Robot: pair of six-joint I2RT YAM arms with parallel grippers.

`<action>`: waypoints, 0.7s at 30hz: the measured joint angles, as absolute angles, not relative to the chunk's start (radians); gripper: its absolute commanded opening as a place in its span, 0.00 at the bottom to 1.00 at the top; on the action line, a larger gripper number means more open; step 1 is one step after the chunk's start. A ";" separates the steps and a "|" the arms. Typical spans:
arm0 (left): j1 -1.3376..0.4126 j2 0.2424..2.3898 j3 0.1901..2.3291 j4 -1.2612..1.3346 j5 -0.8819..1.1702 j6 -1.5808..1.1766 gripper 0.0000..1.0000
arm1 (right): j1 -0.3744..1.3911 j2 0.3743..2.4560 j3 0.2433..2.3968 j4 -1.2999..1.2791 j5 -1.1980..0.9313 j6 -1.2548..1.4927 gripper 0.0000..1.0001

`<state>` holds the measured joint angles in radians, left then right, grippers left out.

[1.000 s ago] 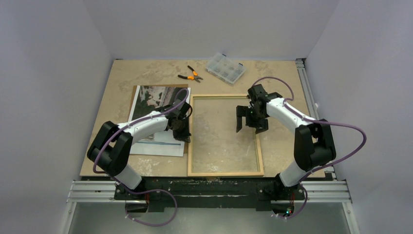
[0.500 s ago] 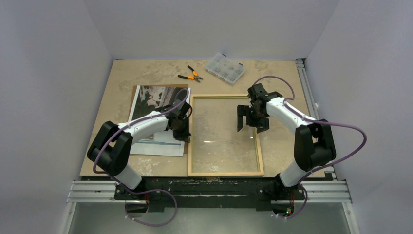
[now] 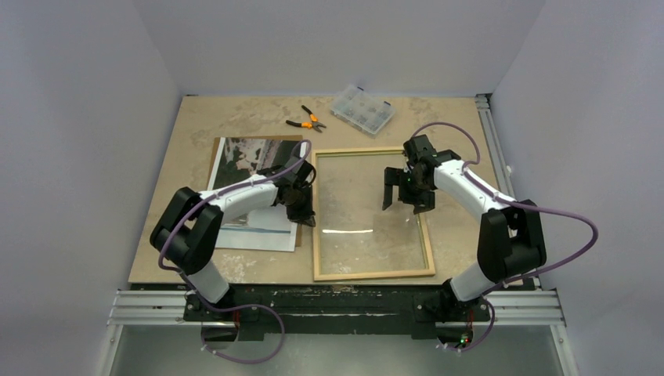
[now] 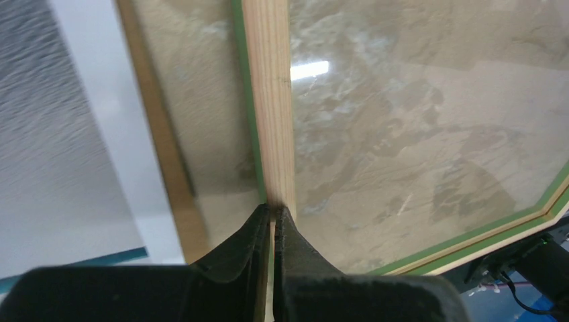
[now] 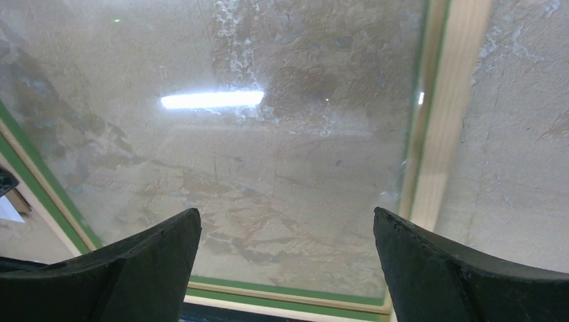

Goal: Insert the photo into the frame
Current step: Place the photo frame item in the photo frame.

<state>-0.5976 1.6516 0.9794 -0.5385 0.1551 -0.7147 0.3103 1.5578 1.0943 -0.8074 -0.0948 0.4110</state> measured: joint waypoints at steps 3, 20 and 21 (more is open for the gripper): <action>-0.624 1.698 1.031 -0.526 0.171 -0.718 0.01 | 0.308 1.547 1.091 -0.807 -0.097 0.411 0.98; -0.691 1.696 1.036 -0.492 0.091 -0.731 0.62 | 0.324 1.490 1.087 -0.799 -0.123 0.426 0.98; -0.689 1.669 1.013 -0.495 0.087 -0.730 0.64 | 0.333 1.488 1.087 -0.796 -0.124 0.430 0.98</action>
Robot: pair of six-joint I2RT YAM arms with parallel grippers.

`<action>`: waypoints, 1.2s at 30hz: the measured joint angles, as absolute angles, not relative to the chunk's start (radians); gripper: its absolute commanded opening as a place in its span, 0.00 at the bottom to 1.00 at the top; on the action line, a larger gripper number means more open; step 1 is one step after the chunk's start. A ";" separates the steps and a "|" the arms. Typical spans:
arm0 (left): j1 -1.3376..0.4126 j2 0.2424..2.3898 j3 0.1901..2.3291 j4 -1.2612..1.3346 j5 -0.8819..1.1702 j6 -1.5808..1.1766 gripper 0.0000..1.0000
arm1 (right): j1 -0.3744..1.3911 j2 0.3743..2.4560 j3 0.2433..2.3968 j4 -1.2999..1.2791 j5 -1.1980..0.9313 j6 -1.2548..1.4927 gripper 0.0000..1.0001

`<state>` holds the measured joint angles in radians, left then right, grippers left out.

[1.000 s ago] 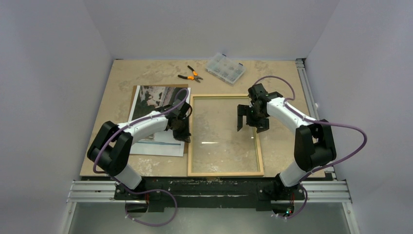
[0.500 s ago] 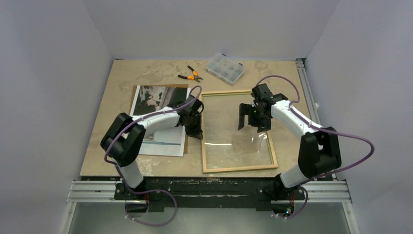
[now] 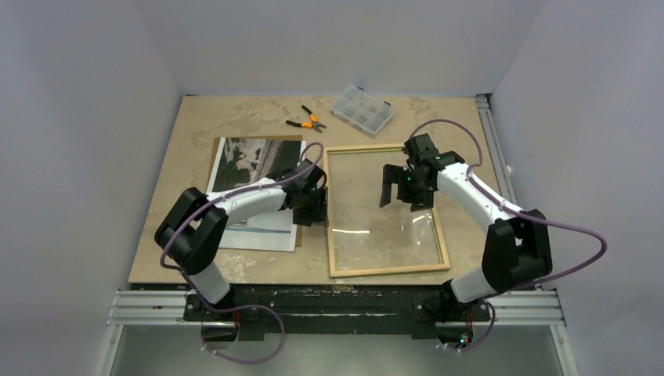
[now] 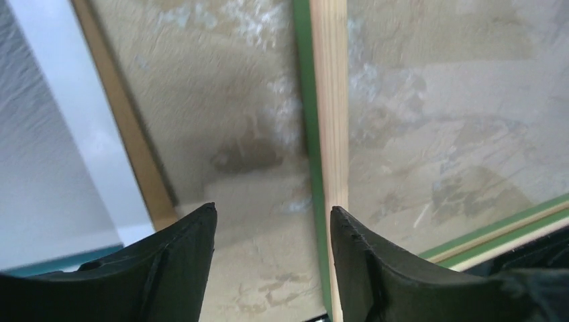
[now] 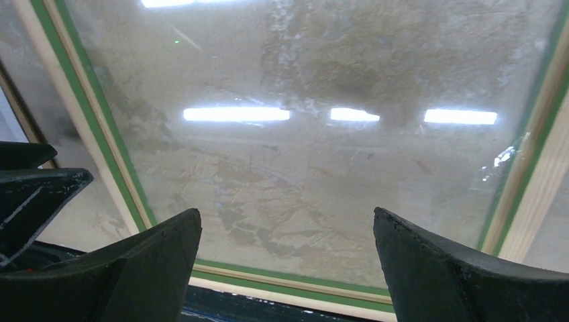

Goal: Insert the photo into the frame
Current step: Place the photo frame item in the photo frame, then pick up the photo at the center of the board.

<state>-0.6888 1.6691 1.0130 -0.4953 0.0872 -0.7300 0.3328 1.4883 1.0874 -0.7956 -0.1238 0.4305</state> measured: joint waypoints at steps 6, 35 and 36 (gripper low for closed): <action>-0.612 1.434 0.871 -0.456 0.128 -0.739 0.69 | 0.485 1.501 1.107 -0.770 -0.128 0.482 0.98; -0.303 1.230 0.691 -0.660 -0.107 -0.762 0.41 | 0.852 2.118 1.612 -0.565 -0.174 0.701 0.76; -0.304 1.248 0.690 -0.653 -0.101 -0.758 0.40 | 0.852 2.121 1.612 -0.563 -0.174 0.705 0.76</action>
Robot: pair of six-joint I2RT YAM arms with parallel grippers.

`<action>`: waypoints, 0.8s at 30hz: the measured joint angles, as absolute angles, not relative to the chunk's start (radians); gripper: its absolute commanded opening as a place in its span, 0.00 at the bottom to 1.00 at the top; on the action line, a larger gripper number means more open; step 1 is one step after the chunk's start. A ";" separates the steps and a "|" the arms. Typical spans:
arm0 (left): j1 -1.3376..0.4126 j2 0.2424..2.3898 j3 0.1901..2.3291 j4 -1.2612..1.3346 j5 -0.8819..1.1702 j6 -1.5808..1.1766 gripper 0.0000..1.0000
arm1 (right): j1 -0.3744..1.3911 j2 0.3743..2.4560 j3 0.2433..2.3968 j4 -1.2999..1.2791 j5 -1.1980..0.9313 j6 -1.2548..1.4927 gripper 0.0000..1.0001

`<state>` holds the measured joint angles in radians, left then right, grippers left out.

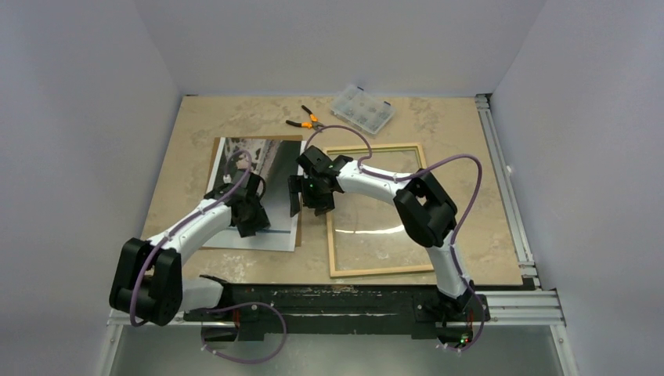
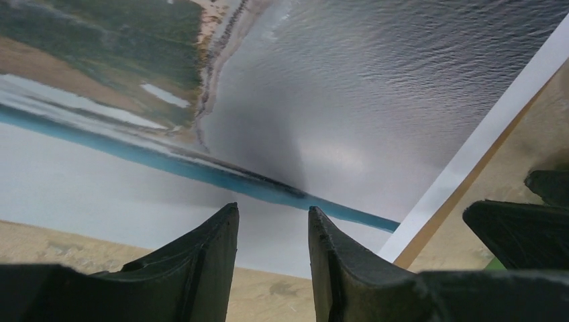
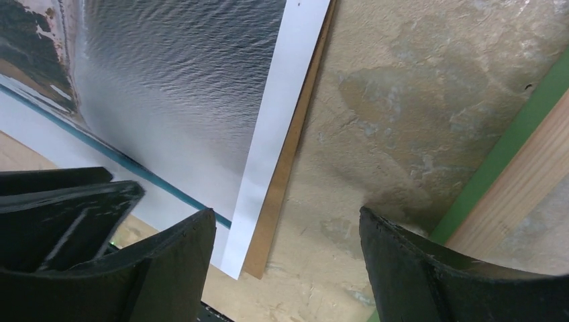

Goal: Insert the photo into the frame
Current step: Pick up the photo at the center of the board.

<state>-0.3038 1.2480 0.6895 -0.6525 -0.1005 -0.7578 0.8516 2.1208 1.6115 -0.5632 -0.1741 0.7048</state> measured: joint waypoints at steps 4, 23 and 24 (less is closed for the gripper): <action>-0.338 1.343 0.705 -0.632 -0.080 -0.739 0.37 | 0.851 2.117 1.604 -0.539 -0.177 0.722 0.75; -0.467 1.465 0.783 -0.517 0.093 -0.761 0.30 | 0.789 2.017 1.343 -0.282 -0.318 0.846 0.57; -0.467 1.461 0.778 -0.508 0.103 -0.765 0.30 | 0.789 2.014 1.338 -0.278 -0.317 0.846 0.59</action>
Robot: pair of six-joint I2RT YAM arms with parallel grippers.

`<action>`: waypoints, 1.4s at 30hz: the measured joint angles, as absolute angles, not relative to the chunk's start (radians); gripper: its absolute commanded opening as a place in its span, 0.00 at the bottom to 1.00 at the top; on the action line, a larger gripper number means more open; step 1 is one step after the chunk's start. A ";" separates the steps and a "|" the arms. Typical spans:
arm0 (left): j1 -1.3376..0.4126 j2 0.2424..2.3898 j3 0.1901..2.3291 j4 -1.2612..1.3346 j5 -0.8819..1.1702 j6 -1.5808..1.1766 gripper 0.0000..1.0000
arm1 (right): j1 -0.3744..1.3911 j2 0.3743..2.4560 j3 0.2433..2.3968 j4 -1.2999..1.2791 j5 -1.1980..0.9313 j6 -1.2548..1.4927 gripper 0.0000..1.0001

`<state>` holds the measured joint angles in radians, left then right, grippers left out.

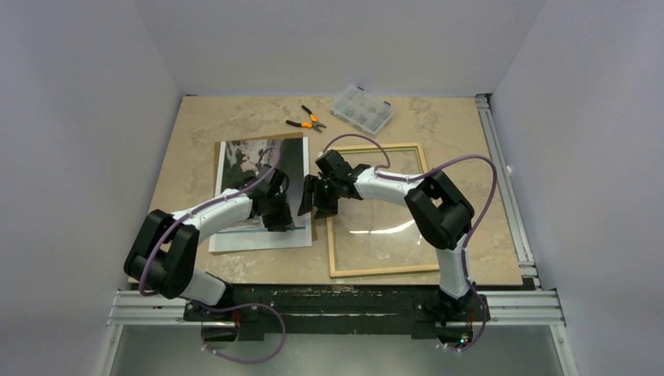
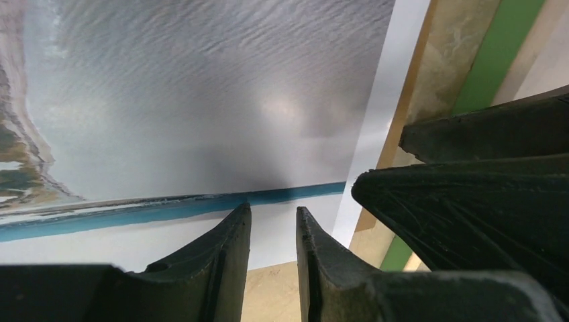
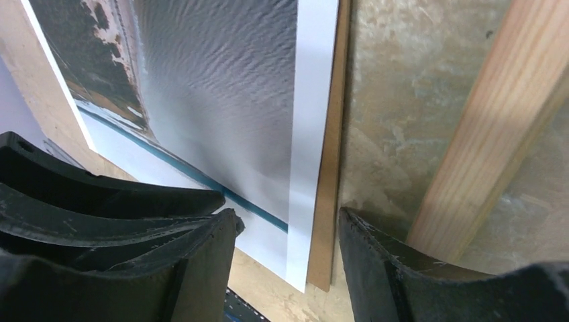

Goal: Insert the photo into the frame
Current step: Pick up the photo at the center of the board.

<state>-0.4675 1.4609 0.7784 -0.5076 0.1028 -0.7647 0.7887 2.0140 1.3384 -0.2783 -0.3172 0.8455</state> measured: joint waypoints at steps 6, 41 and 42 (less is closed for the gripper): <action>-0.472 1.375 0.749 -0.521 0.113 -0.767 0.33 | 0.800 1.936 1.280 -0.321 -0.281 0.840 0.69; -0.375 1.351 0.721 -0.669 -0.034 -0.739 0.31 | 0.968 1.777 0.889 0.130 -0.227 1.155 0.60; -0.375 1.351 0.721 -0.669 -0.034 -0.739 0.31 | 0.968 1.771 0.870 0.159 -0.225 1.169 0.60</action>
<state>-0.3752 1.3510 0.7212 -0.6685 -0.0338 -0.7395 0.9676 1.7706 0.8696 0.1593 -0.2249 1.1694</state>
